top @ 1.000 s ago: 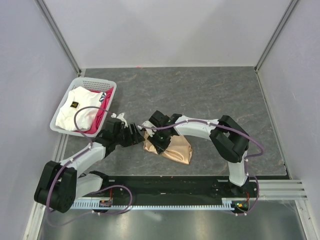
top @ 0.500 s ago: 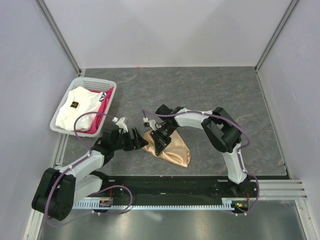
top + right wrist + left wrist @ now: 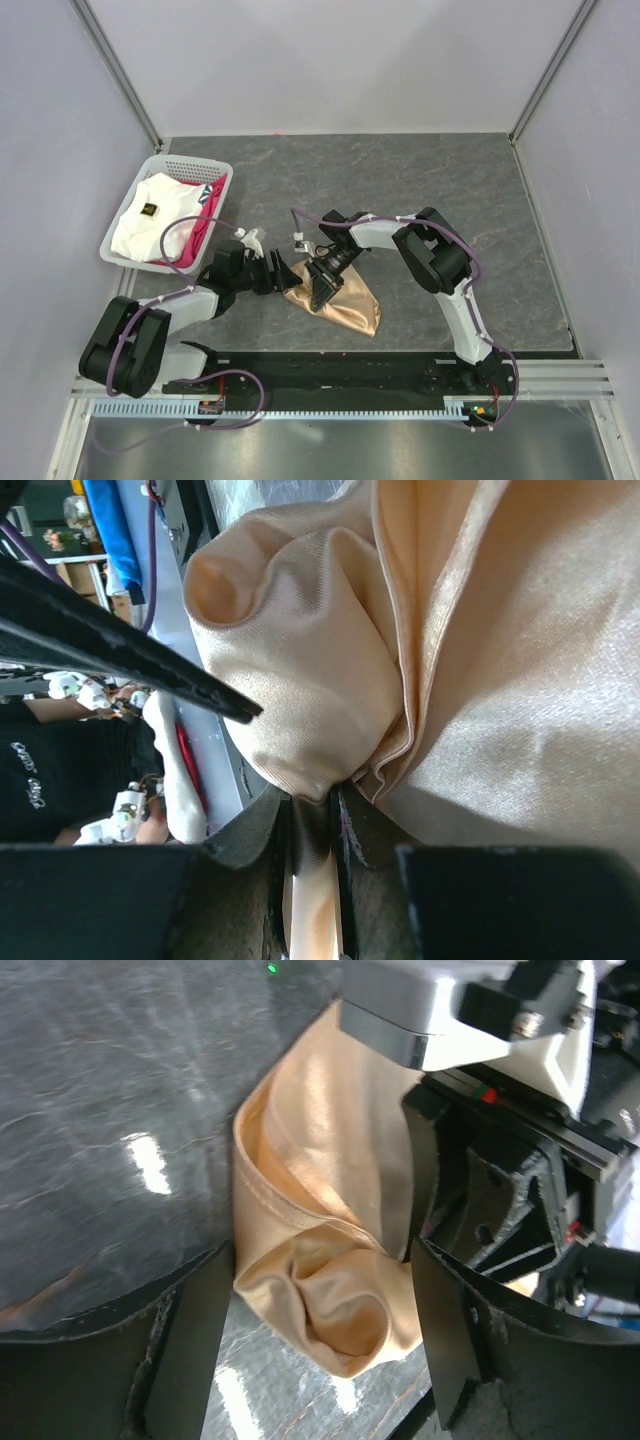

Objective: Fold the napkin, place the utensils inside, and roll it up
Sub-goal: Roll the napkin with the utensil

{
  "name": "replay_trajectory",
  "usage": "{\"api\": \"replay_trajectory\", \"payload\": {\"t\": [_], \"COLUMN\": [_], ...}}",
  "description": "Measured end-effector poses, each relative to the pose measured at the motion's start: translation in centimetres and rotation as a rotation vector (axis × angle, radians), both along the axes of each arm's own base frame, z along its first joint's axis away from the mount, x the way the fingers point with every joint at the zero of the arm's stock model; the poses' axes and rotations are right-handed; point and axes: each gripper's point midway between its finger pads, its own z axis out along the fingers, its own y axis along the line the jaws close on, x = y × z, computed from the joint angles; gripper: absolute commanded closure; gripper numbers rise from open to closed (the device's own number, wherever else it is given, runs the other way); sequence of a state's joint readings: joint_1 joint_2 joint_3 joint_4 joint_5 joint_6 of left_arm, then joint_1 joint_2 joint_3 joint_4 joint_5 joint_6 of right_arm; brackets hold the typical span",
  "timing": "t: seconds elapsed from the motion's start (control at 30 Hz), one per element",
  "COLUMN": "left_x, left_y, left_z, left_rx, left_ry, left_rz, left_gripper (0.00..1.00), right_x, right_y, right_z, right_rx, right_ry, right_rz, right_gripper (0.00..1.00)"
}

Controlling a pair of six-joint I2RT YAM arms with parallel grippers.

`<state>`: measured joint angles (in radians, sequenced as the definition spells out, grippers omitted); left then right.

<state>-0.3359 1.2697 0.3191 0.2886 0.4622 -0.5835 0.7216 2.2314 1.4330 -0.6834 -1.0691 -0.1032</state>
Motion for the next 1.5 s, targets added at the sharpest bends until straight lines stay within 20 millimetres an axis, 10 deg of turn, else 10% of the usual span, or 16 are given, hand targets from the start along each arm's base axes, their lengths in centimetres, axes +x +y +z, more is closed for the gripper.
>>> {"api": "replay_trajectory", "payload": {"t": [0.4,0.67,0.97,1.23,1.5], "left_x": [-0.8,-1.2,-0.9,-0.6,-0.4], "left_y": [-1.2,-1.3,-1.1,-1.2,-1.3], "left_z": [-0.8,-1.5,-1.6,-1.9,-2.0], "left_rx": [-0.033,-0.023,0.009,0.036,0.063], "left_ry": [0.04,0.073,0.127,0.202,0.3], "left_rz": [-0.077,-0.094,-0.077,-0.065,-0.057], "left_gripper": [0.51,0.98,0.98,0.98,0.98], "right_x": [0.1,0.2,1.2,4.9,1.6], "right_y": [-0.2,-0.2,-0.5,-2.1,-1.3], "right_z": [-0.2,-0.1,0.5,3.8,5.4], "right_rx": [0.005,-0.007,-0.116,-0.182,-0.208], "right_ry": [0.078,0.078,-0.004,-0.427,-0.886], "right_rz": [-0.012,-0.013,-0.053,-0.162,-0.146], "right_gripper": [0.88,0.77,0.41,0.25,0.22]}}
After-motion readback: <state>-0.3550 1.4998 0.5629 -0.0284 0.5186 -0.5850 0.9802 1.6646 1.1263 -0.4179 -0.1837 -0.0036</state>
